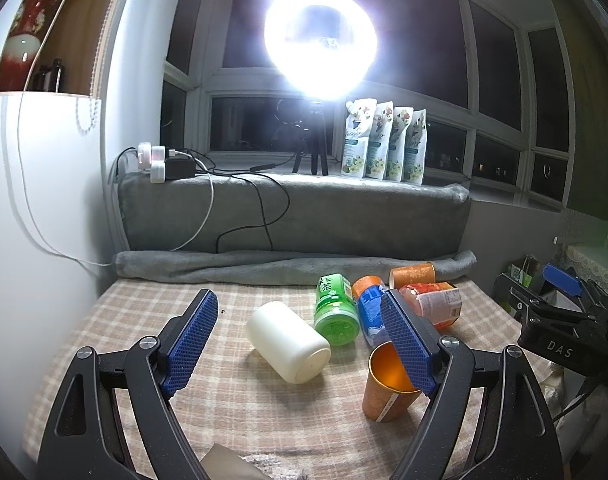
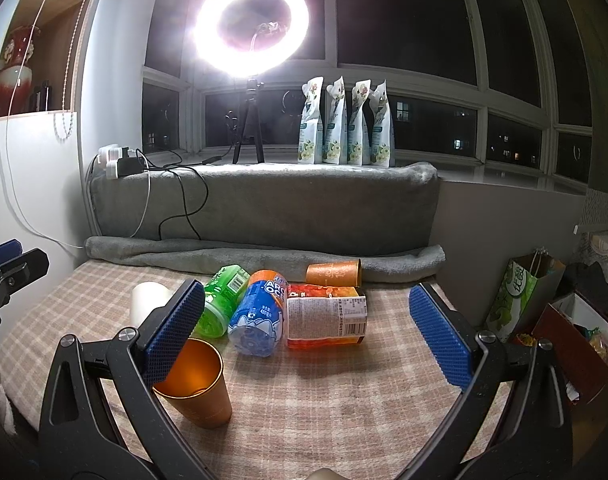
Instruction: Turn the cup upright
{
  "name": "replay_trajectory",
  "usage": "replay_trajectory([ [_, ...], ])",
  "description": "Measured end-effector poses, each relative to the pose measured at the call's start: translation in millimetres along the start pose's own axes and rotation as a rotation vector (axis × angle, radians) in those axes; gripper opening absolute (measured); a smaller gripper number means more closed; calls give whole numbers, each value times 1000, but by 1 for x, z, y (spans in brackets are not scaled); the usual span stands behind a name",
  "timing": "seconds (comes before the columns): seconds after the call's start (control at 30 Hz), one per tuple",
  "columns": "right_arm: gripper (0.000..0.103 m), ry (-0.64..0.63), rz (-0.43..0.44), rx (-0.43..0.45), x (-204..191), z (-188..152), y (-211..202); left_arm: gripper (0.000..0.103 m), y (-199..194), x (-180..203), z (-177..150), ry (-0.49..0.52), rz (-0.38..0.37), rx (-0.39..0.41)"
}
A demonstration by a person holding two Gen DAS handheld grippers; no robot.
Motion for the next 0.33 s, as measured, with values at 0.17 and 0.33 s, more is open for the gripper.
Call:
replay_trajectory([
  [0.17, 103, 0, 0, -1, 0, 0, 0, 84, 0, -1, 1, -16, -1, -6],
  [0.33, 103, -1, 0, -1, 0, 0, 0, 84, -2, -1, 1, -16, 15, 4],
])
Point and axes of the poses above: each gripper's, at about its wrist camera, not at the fingertips, and y roughly the way its jaws point, x to its right, z to its top, the point moved 2 cm from there along y, roughly the way its jaws point, and after that the axes turned 11 degrees about y, right-handed, at the moved point
